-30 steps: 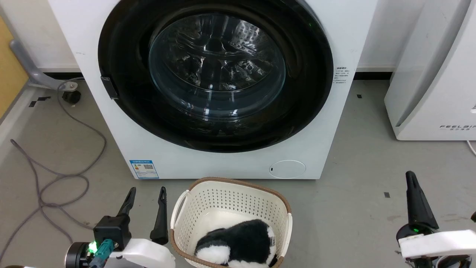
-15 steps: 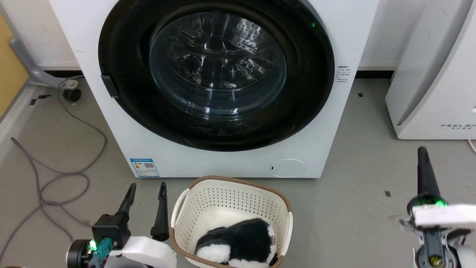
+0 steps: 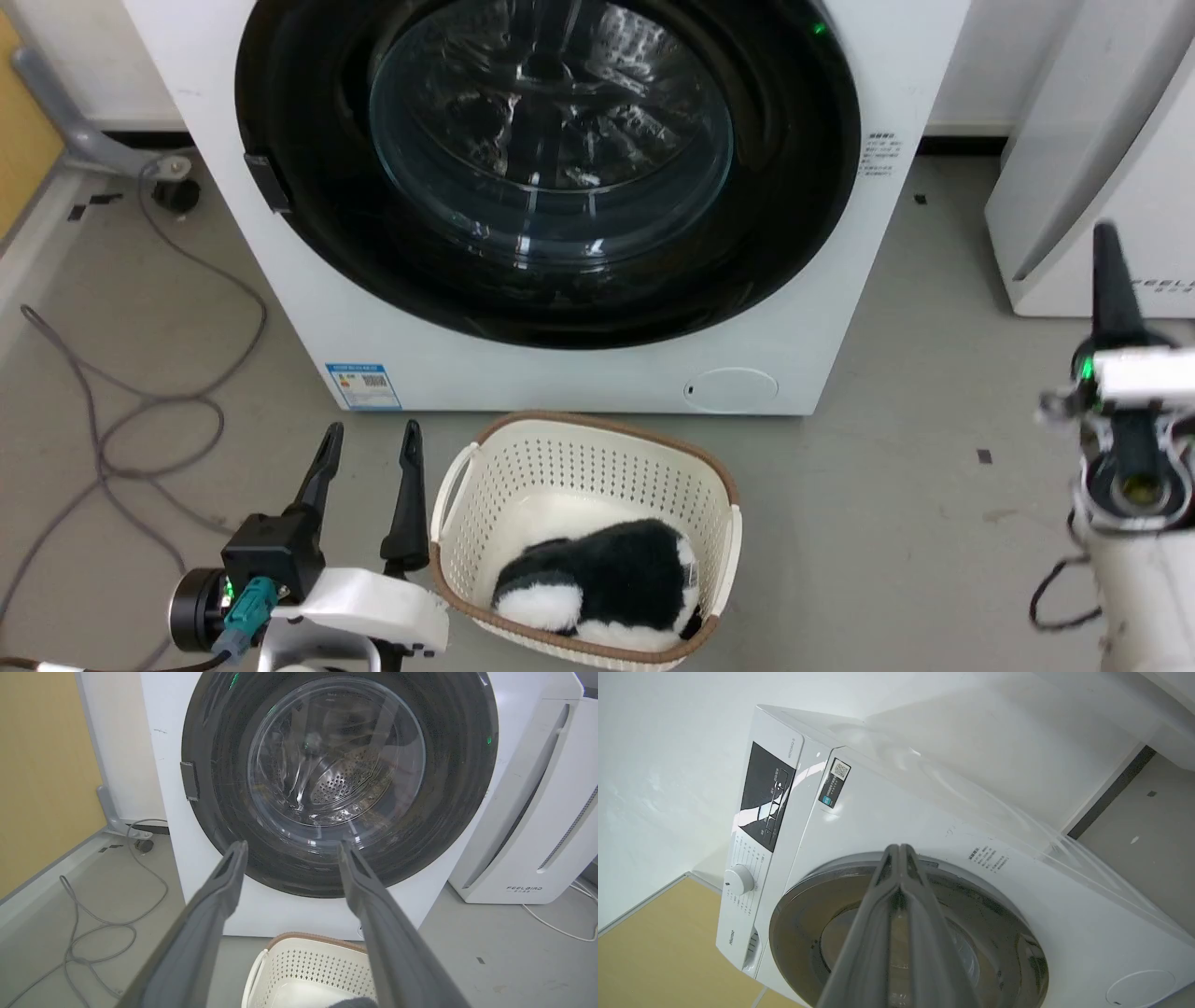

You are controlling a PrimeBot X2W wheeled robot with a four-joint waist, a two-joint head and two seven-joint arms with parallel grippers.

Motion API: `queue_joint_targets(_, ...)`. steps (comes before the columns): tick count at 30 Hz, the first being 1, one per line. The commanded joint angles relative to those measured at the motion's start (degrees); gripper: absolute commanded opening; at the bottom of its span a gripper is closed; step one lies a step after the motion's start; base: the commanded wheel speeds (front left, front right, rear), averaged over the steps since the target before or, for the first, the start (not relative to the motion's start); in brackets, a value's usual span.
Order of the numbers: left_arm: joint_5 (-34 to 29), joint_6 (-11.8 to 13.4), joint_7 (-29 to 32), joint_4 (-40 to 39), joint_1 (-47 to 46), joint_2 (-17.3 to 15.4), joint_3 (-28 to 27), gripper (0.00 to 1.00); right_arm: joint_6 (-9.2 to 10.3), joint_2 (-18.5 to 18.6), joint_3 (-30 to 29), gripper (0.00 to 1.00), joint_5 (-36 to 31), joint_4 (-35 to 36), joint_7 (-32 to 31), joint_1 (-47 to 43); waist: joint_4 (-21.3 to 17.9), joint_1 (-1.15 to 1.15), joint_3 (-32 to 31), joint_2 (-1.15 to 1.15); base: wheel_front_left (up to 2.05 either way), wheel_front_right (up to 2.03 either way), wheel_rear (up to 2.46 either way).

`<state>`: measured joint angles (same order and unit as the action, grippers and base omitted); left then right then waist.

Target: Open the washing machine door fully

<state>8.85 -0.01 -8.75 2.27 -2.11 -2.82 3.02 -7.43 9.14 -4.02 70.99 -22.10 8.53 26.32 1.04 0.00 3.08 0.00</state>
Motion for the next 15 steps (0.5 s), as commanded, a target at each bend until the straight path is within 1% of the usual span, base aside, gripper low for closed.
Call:
queue_joint_targets(1,0.58,-0.20,-0.81,-0.39,-1.50,-0.05,0.26,1.00,-0.04,1.89,1.05,0.00,3.48,-3.06,0.00,4.54,0.28,0.00,1.18,0.00,0.00,0.00,0.00)
queue_joint_targets(5,0.97,-0.37,-1.29,-1.05,-2.87,-0.05,0.72,1.00,-0.04,5.02,3.73,0.00,7.07,-8.55,-0.94,11.50,0.85,0.00,3.07,0.00,0.00,0.00,0.00)
queue_joint_targets(9,1.17,-0.44,-1.77,-1.90,-4.24,-0.05,1.16,1.00,-0.05,7.68,7.86,0.00,9.59,-14.62,-2.86,18.94,1.50,0.00,5.04,0.00,0.00,0.00,0.00)
queue_joint_targets(13,1.09,-0.27,-2.25,-2.17,-5.26,-0.05,1.32,1.00,-0.05,9.45,12.33,0.00,11.70,-21.02,-5.90,26.50,2.17,0.00,6.70,0.00,0.00,0.00,0.00)
queue_joint_targets(14,1.09,-0.27,-2.25,-2.17,-5.26,-0.05,1.32,1.00,-0.05,9.45,12.33,0.00,11.70,-21.02,-5.90,26.50,2.17,0.00,6.70,0.00,0.00,0.00,0.00)
queue_joint_targets(15,0.92,-0.22,-2.37,-2.12,-5.46,-0.05,1.31,1.00,-0.05,9.71,13.38,0.00,12.25,-22.71,-6.75,28.39,2.35,0.00,7.07,0.00,0.00,0.00,0.00)
